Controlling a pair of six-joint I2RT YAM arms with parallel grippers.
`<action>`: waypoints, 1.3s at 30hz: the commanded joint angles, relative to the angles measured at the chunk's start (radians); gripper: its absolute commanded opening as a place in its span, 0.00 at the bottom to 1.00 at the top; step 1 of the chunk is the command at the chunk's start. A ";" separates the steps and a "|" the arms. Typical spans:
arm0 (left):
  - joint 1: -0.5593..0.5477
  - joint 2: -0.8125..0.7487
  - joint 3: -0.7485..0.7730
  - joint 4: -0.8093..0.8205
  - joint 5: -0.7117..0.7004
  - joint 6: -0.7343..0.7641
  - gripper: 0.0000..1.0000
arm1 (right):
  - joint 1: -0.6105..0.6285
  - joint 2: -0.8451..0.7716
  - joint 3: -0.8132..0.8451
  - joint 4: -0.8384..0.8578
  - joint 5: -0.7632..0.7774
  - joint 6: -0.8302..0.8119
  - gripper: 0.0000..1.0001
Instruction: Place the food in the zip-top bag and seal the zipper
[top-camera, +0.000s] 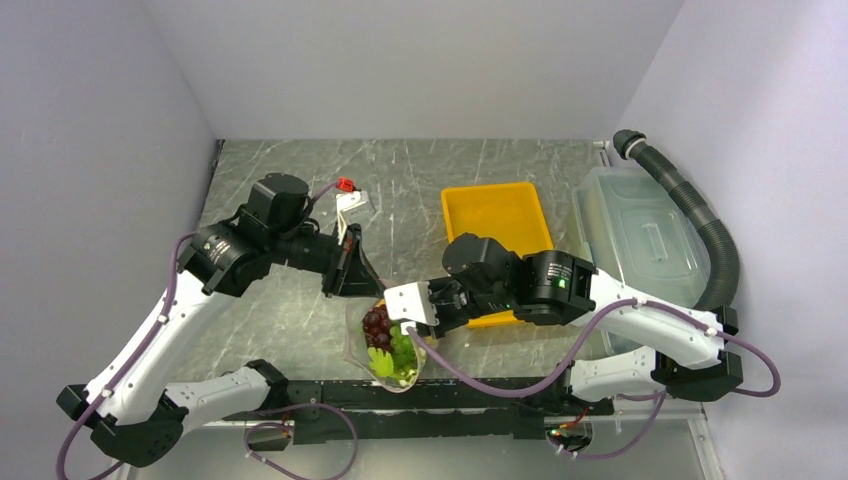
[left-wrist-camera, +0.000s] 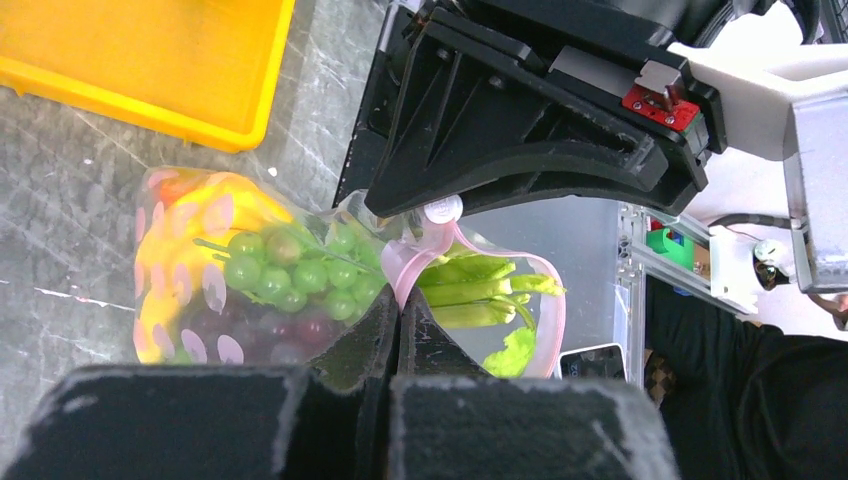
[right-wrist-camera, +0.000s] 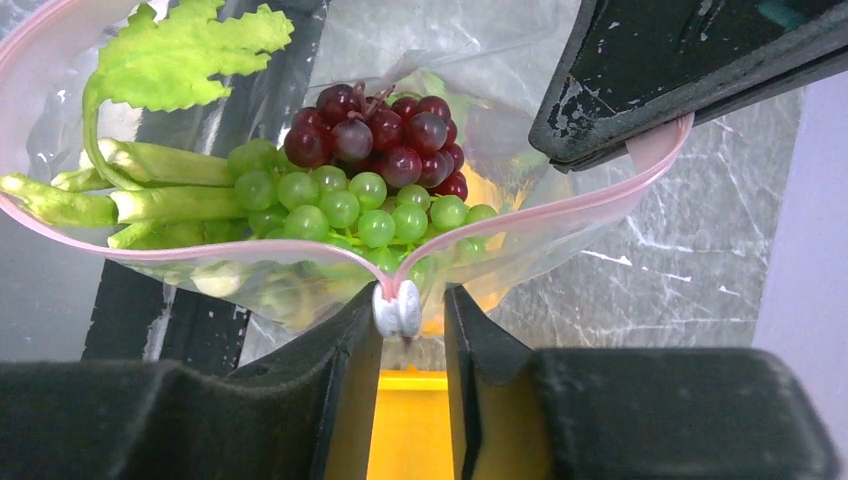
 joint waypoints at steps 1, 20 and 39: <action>-0.004 -0.007 0.012 0.093 0.037 -0.002 0.00 | 0.012 -0.022 -0.010 0.054 0.021 0.019 0.27; -0.004 -0.047 -0.073 0.128 0.025 -0.018 0.12 | 0.013 -0.091 0.011 0.067 0.041 0.095 0.00; -0.003 -0.210 -0.119 0.355 0.083 0.010 0.83 | 0.014 0.027 0.283 -0.090 -0.002 0.309 0.00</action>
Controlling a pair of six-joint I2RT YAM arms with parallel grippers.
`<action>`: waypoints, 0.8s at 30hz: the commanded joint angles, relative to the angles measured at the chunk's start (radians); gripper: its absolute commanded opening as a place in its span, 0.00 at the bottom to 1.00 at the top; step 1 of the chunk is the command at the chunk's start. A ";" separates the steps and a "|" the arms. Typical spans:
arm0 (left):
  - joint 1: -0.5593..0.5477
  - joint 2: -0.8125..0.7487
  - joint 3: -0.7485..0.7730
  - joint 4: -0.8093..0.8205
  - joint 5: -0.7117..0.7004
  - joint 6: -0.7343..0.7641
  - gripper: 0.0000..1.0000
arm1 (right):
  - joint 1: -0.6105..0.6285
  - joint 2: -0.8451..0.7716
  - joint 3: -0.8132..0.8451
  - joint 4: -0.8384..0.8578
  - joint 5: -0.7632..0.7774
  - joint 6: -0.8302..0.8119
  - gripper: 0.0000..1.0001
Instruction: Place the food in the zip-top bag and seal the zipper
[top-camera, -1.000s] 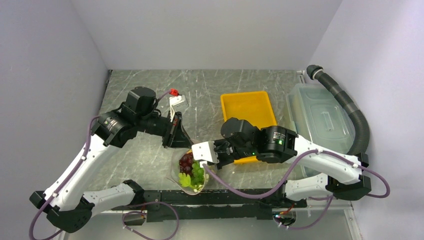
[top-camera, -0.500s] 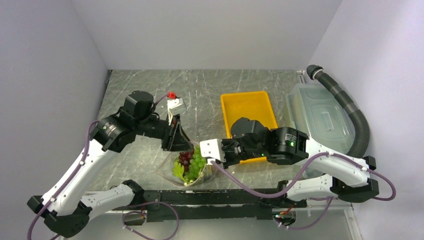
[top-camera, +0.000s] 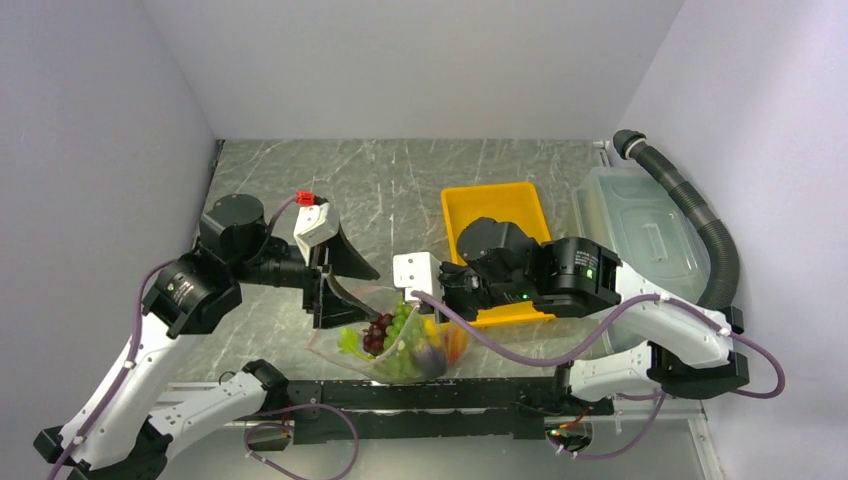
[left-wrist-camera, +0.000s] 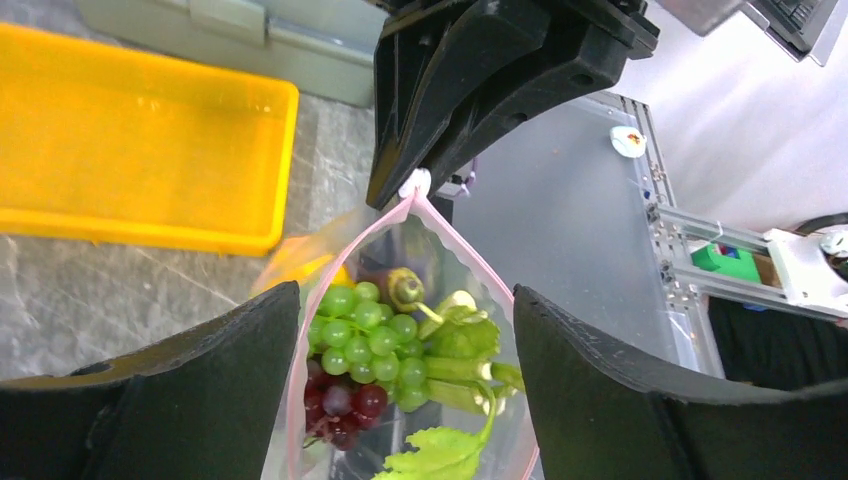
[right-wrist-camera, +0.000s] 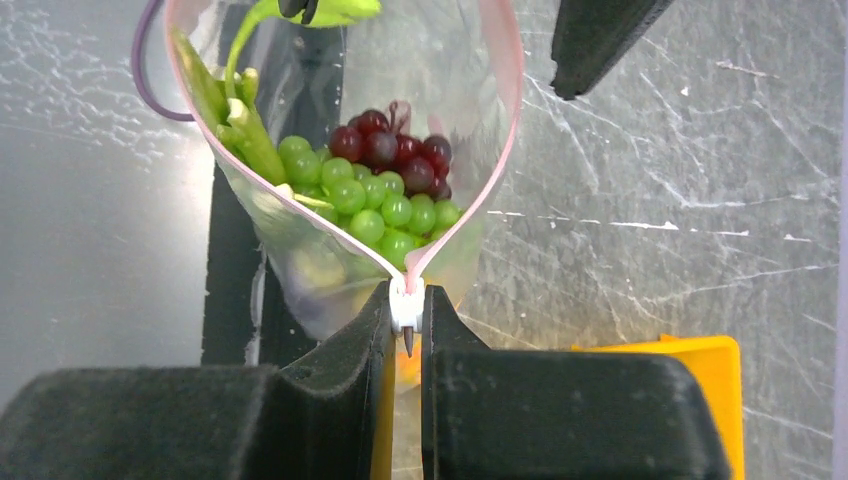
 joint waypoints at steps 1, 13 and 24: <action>-0.004 -0.032 -0.031 0.176 0.039 0.016 0.84 | 0.005 0.020 0.129 0.009 -0.035 0.084 0.00; -0.003 -0.029 -0.195 0.527 0.077 -0.064 0.90 | 0.005 0.077 0.202 -0.024 -0.065 0.126 0.00; -0.007 0.011 -0.254 0.637 0.209 -0.153 0.89 | 0.005 0.103 0.223 0.021 0.040 0.171 0.00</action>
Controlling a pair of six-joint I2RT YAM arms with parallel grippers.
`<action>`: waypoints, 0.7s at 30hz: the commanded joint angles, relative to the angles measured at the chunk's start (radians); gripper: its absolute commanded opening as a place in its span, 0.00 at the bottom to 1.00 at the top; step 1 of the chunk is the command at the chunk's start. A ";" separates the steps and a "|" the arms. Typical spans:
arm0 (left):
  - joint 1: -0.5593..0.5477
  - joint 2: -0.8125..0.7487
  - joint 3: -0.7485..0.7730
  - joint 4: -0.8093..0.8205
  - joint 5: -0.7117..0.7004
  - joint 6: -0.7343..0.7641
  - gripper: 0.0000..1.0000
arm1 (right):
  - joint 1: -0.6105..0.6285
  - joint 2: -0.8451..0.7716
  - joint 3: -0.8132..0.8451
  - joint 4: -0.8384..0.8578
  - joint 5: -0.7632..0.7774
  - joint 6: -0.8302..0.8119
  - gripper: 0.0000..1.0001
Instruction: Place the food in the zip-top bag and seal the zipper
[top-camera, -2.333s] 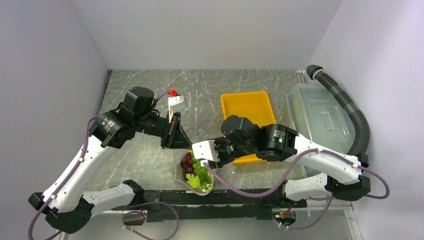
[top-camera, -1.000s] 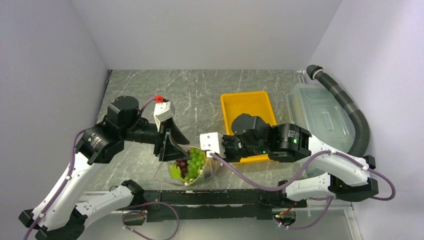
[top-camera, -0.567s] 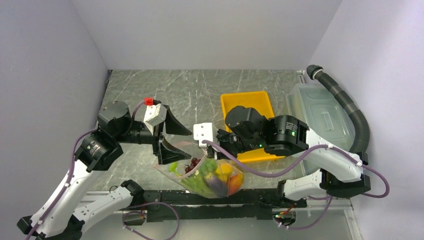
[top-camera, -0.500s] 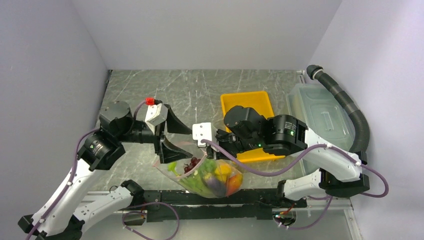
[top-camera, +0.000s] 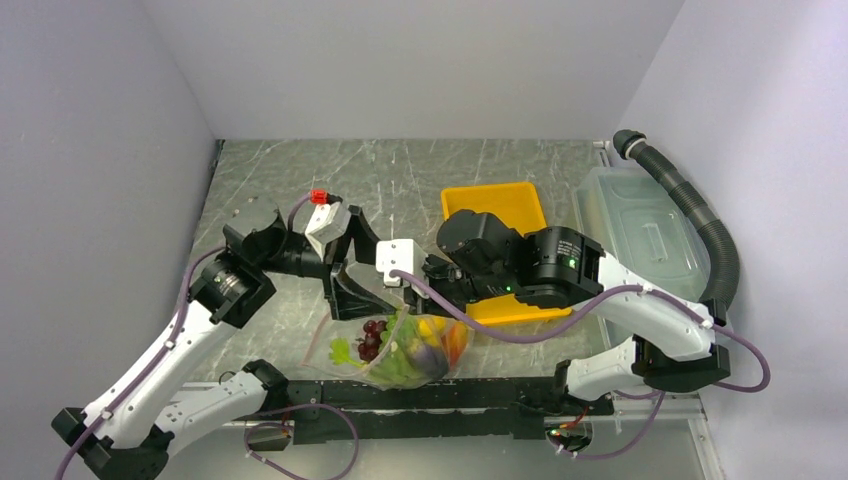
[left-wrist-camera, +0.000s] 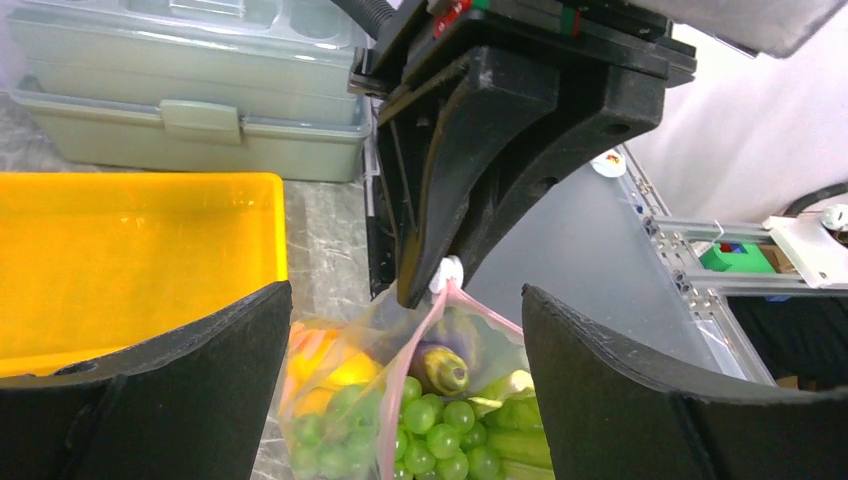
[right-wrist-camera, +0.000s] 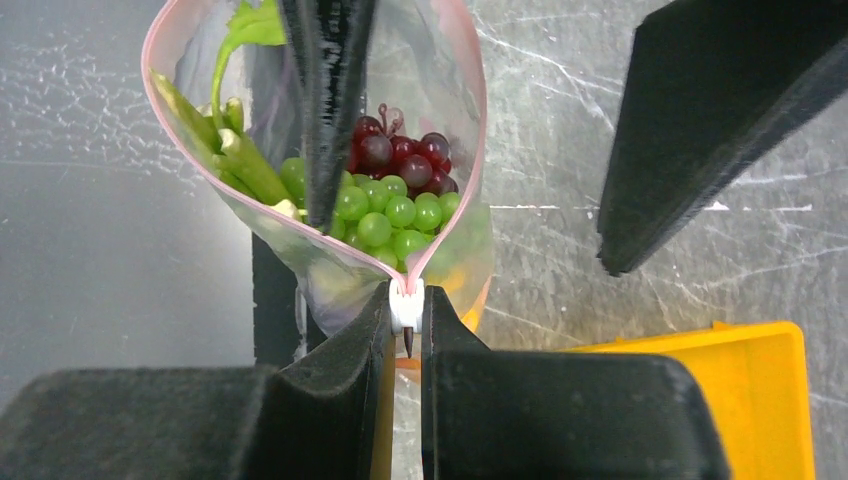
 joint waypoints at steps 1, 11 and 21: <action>-0.008 -0.001 -0.025 0.088 0.072 -0.052 0.89 | 0.005 -0.013 0.068 0.111 0.067 0.044 0.00; -0.032 -0.034 -0.049 0.005 0.014 -0.016 0.88 | 0.004 0.039 0.144 0.078 0.143 0.099 0.00; -0.034 -0.056 -0.009 -0.183 -0.078 0.103 0.87 | -0.001 0.084 0.211 0.042 0.232 0.172 0.00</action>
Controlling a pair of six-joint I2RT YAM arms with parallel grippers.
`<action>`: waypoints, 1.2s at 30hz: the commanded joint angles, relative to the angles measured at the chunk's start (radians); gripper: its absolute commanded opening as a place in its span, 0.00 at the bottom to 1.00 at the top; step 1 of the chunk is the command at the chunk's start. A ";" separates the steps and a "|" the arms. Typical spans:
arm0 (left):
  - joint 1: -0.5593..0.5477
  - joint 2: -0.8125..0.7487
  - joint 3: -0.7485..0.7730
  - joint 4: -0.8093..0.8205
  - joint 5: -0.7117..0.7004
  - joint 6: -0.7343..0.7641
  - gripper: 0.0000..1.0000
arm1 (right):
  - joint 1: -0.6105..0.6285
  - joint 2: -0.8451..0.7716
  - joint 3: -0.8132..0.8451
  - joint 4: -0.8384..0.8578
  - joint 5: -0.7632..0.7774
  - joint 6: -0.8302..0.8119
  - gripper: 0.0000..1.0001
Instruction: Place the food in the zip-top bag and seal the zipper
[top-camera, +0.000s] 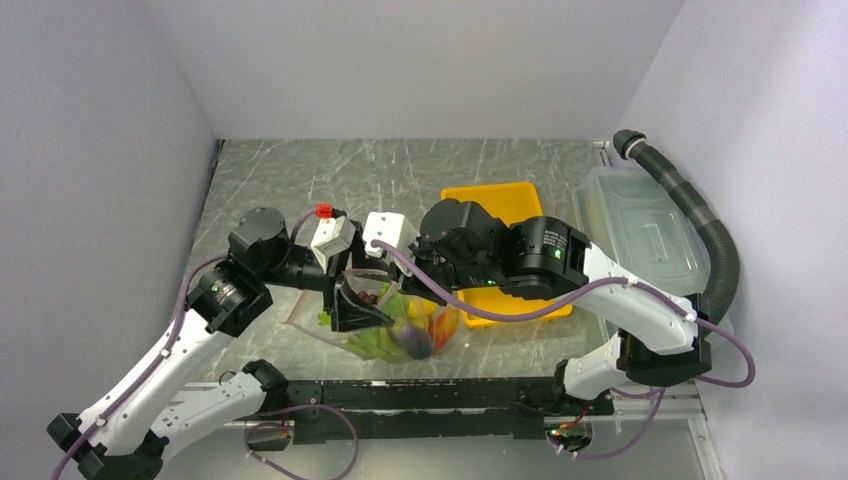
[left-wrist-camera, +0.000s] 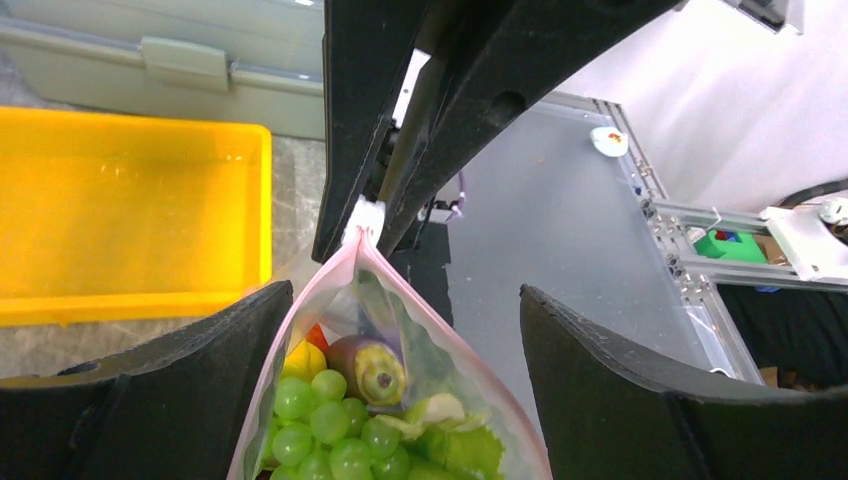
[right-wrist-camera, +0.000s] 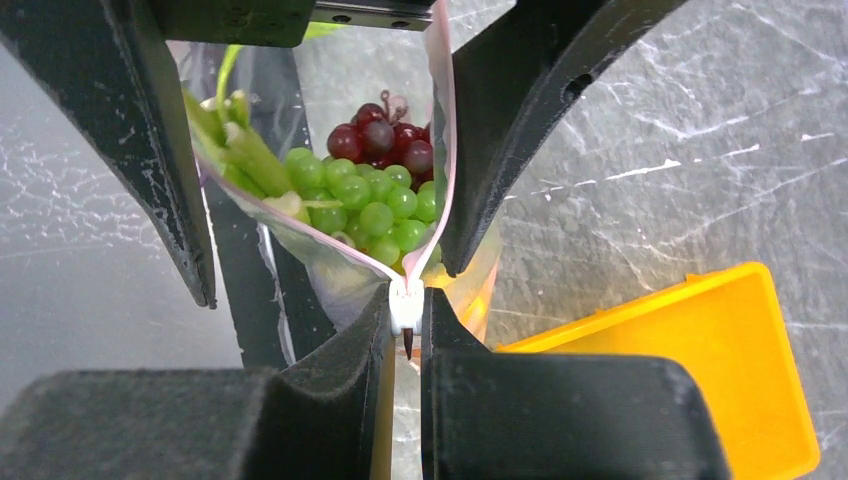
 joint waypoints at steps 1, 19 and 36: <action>-0.005 -0.009 0.053 -0.110 -0.059 0.088 0.87 | -0.002 -0.005 0.084 0.059 0.069 0.060 0.00; -0.006 0.032 0.114 -0.331 -0.186 0.238 0.61 | -0.019 0.034 0.134 0.043 0.142 0.141 0.00; -0.006 0.022 0.132 -0.342 -0.178 0.265 0.00 | -0.022 -0.014 0.027 0.080 0.119 0.141 0.00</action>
